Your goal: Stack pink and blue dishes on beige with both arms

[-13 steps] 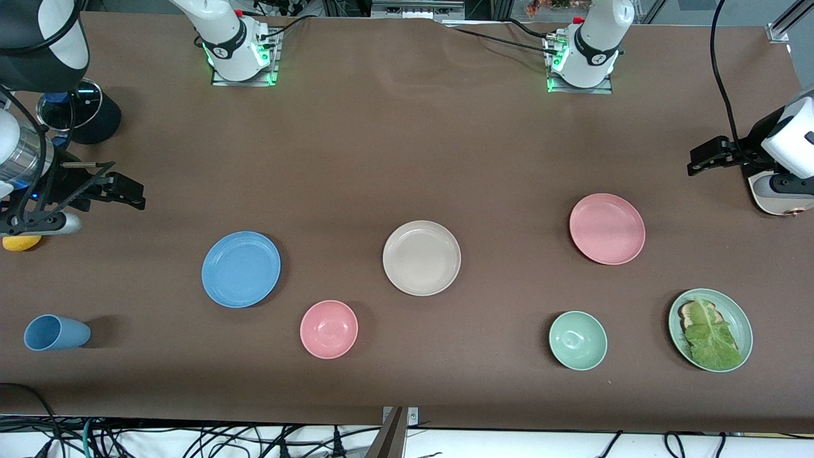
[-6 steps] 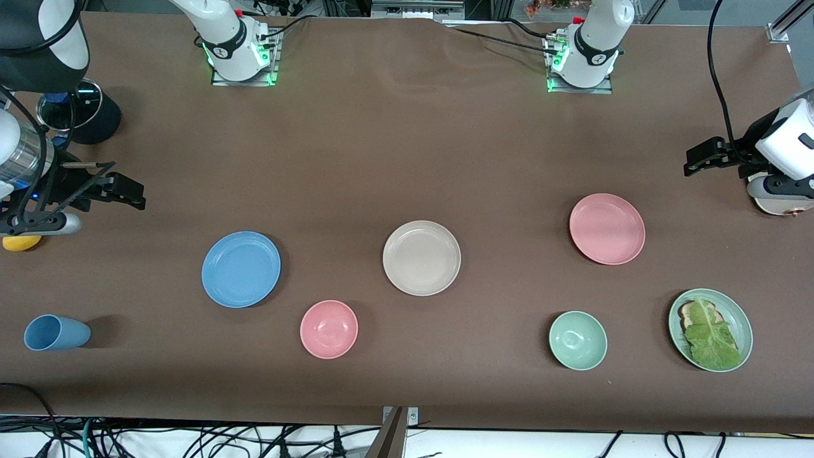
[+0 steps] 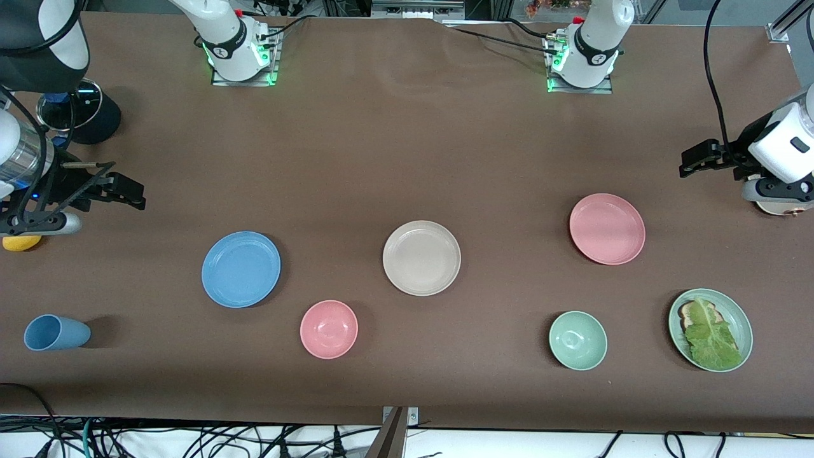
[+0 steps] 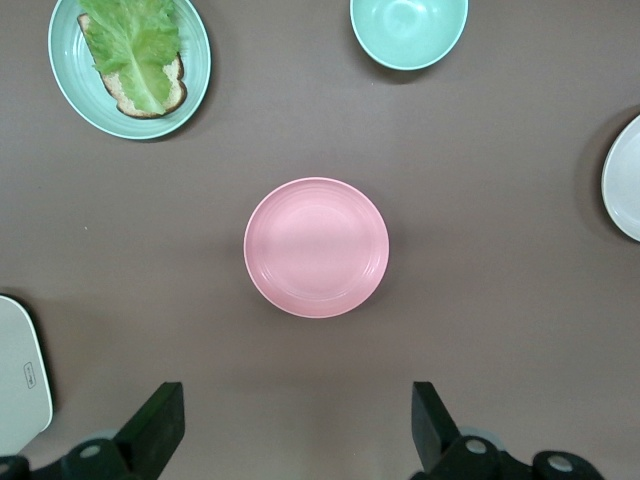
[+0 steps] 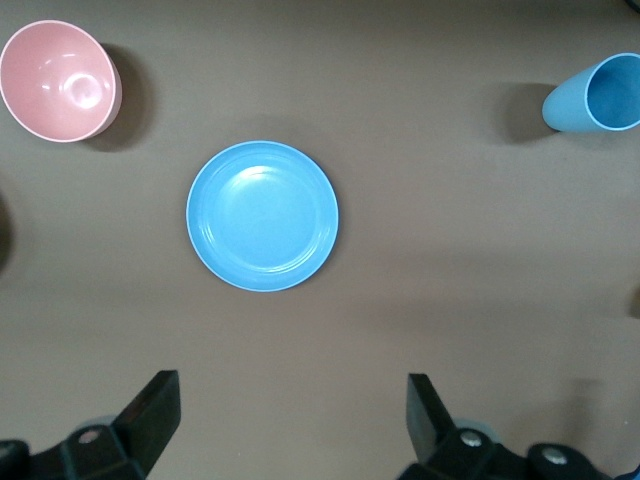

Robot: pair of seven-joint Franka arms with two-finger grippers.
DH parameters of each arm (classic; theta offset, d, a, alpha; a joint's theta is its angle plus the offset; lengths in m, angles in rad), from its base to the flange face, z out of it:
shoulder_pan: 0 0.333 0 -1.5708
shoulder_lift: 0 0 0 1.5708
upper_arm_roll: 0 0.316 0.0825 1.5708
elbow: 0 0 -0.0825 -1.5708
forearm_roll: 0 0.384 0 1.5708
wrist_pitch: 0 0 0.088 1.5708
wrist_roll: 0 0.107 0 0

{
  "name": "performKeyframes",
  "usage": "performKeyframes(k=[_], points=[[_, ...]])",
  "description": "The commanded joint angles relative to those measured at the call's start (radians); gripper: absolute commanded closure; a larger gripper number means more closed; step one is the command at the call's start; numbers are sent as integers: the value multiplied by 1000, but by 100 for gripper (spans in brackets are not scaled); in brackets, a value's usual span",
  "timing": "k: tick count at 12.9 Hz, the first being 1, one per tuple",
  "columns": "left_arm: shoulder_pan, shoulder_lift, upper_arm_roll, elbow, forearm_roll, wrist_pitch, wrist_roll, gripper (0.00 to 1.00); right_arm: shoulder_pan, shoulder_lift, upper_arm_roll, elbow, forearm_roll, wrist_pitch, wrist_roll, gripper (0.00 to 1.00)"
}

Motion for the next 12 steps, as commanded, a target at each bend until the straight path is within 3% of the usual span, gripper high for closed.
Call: performKeyframes(k=[1, 9, 12], points=[[2, 7, 2, 25, 25, -7, 20, 0, -3, -6, 4, -3, -2, 2, 3, 0], [5, 18, 5, 26, 29, -5, 20, 0, -4, -6, 4, -3, -2, 2, 3, 0], [22, 120, 11, 29, 25, 5, 9, 0, -4, -6, 4, -3, -2, 2, 3, 0]])
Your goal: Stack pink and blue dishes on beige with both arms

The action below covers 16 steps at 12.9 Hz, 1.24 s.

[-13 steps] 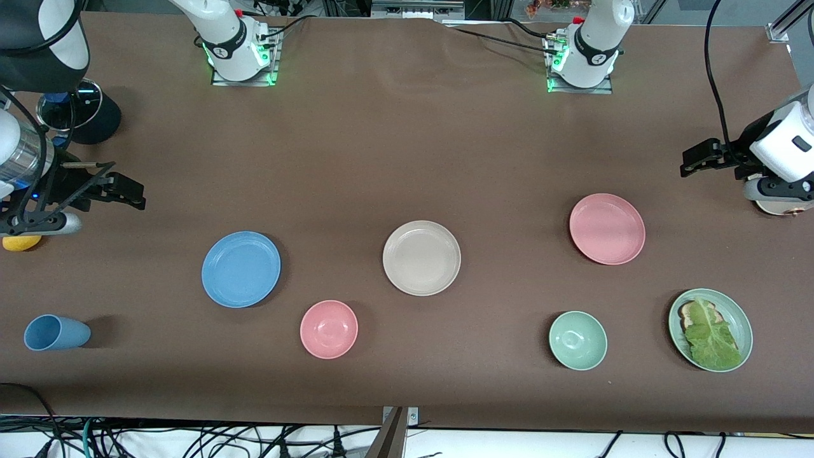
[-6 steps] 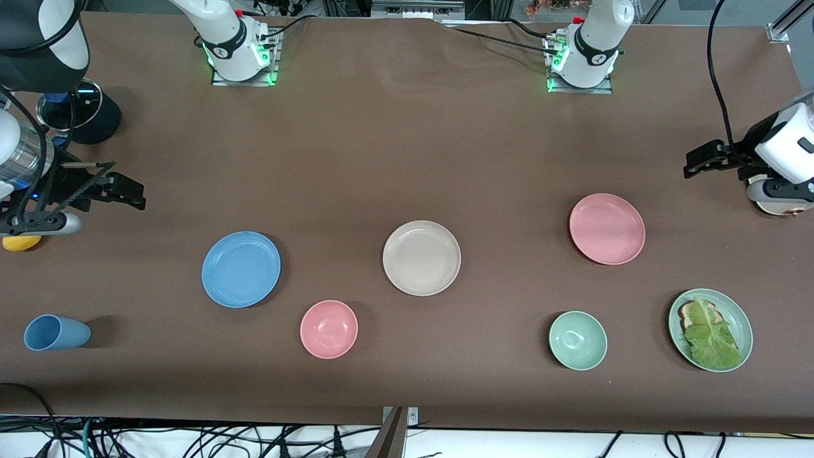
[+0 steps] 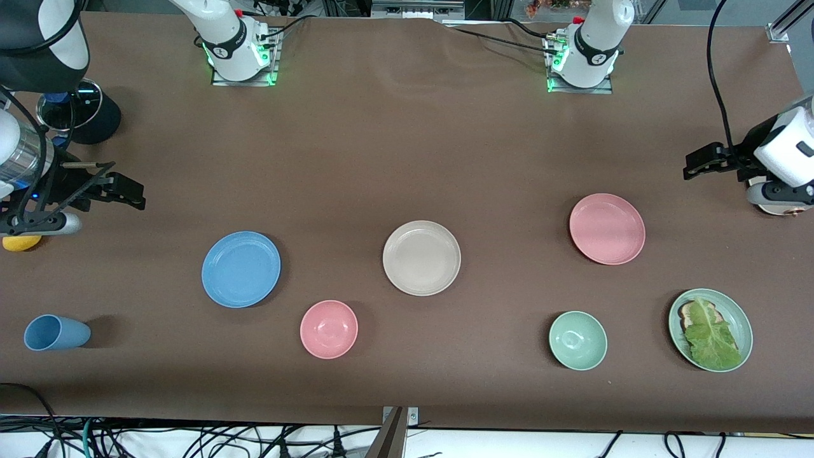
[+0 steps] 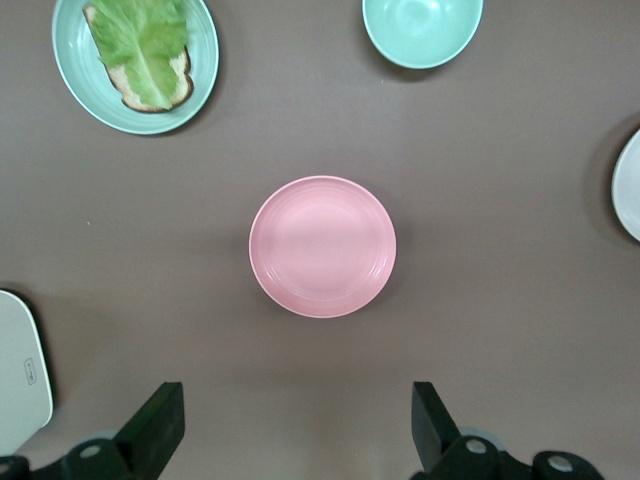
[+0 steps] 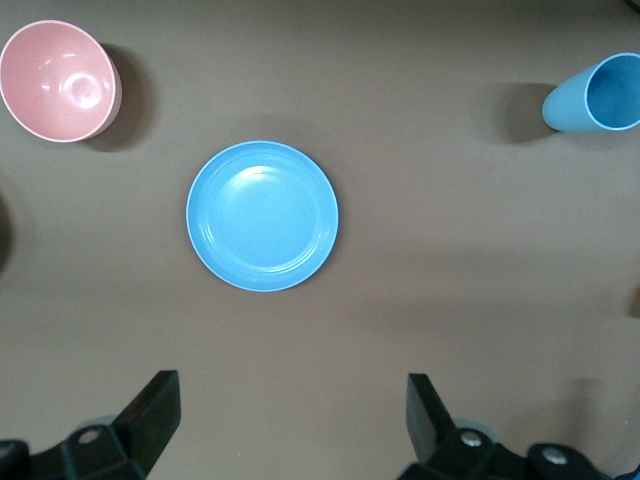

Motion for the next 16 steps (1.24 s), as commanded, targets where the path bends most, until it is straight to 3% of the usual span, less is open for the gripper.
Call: performKeyframes(k=[1, 6, 10, 16], points=[[12, 131, 0, 29, 34, 4, 10, 0, -4, -6, 4, -3, -2, 2, 3, 0], [26, 314, 6, 30, 45, 24, 12, 0, -4, -6, 4, -3, -2, 2, 3, 0], [92, 368, 6, -33, 66, 211, 26, 0, -6, -6, 4, -3, -2, 2, 3, 0], [103, 299, 4, -359, 150, 583, 26, 0, -6, -6, 4, -3, 0, 1, 3, 0]])
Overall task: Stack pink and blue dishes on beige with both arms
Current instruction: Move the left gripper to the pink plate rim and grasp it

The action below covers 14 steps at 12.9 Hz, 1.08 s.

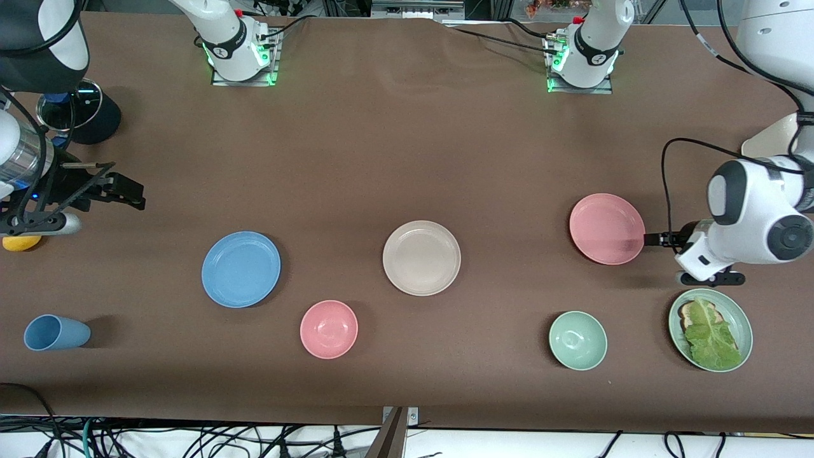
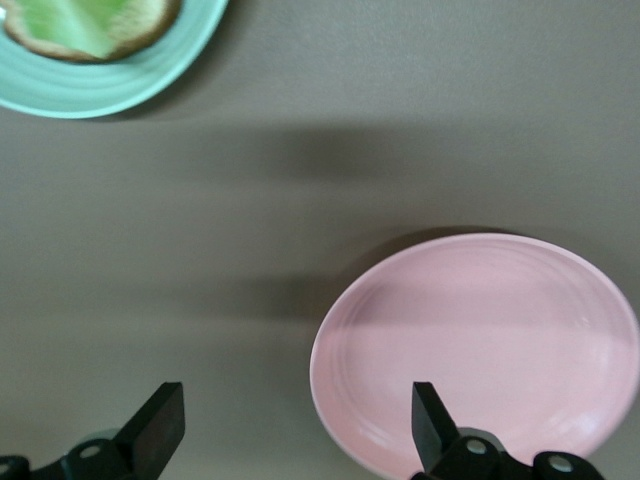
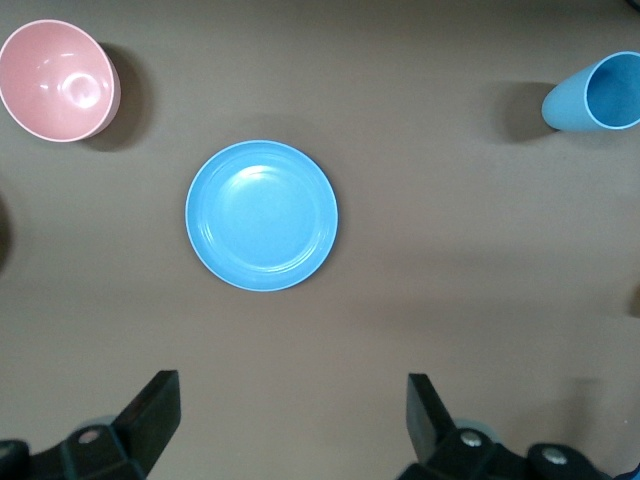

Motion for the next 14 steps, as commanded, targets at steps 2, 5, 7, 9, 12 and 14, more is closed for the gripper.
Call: performKeyframes(k=[2, 5, 7, 9, 12, 14], points=[[15, -92, -5, -232, 31, 231, 7, 0, -5, -6, 3, -3, 0, 1, 3, 0], [35, -67, -5, -278, 31, 329, 7, 0, -5, -6, 5, -3, -2, 1, 3, 0], [35, -44, -5, -272, 23, 329, 7, 7, -5, -6, 5, -3, 0, 1, 3, 0], [33, -29, -5, -263, 20, 326, -7, 60, -7, -6, 5, -3, 0, 1, 3, 0], [33, -12, -5, -261, 20, 324, -8, 99, -10, -4, 3, -3, 3, 11, 3, 0], [33, -1, -5, -249, 20, 318, -7, 100, -10, -4, 3, -3, 5, 13, 3, 0]])
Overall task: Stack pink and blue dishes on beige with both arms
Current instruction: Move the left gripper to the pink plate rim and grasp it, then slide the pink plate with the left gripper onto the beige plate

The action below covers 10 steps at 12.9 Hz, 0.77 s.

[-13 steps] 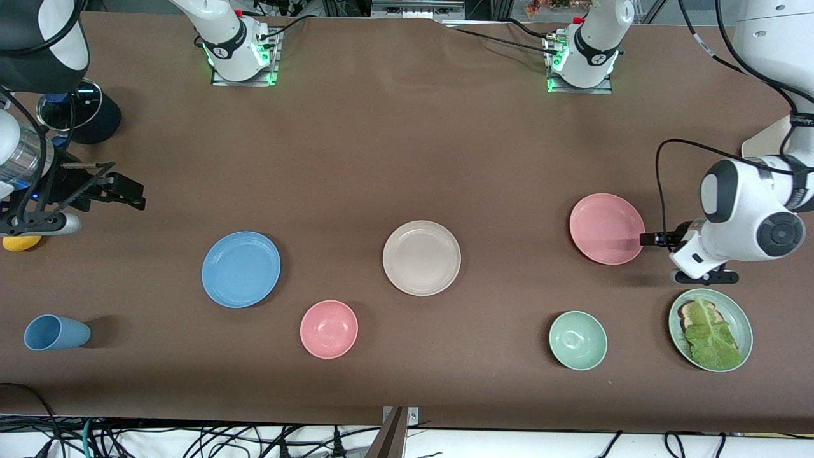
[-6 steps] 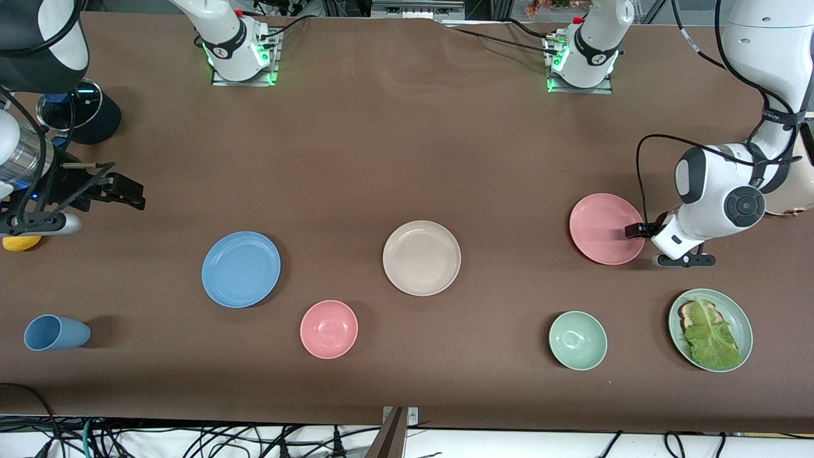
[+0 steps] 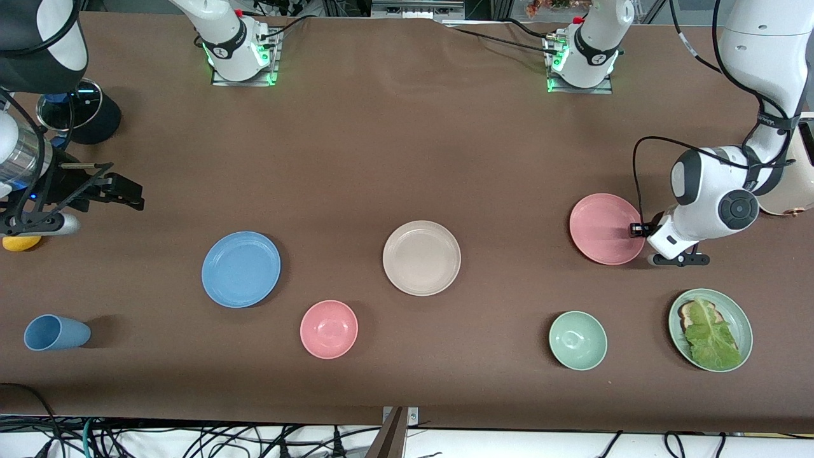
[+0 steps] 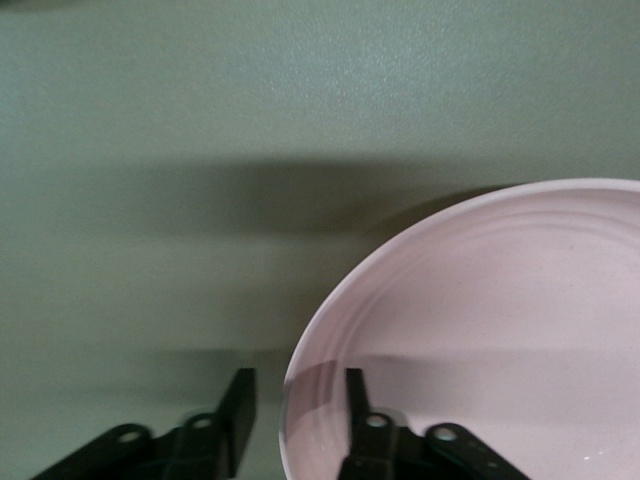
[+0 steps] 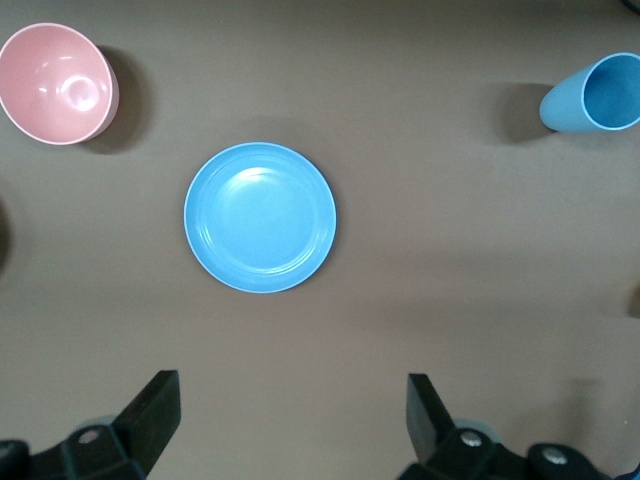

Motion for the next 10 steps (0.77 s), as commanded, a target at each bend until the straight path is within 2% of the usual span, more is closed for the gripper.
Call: performKeyframes(k=[1, 3, 6, 10], points=[[5, 11, -6, 12, 18, 0, -9, 100, -9, -1, 4, -3, 3, 2, 3, 0], [4, 12, -8, 25, 7, -15, -15, 100, -9, 9, 4, -2, -2, 7, 1, 0], [-10, 9, -19, 125, -13, -181, -18, 100, -23, 9, 1, -2, 1, 8, 0, 0], [-10, -9, -80, 237, -125, -348, -67, 100, -37, 11, 0, 0, 12, 11, -3, 0]])
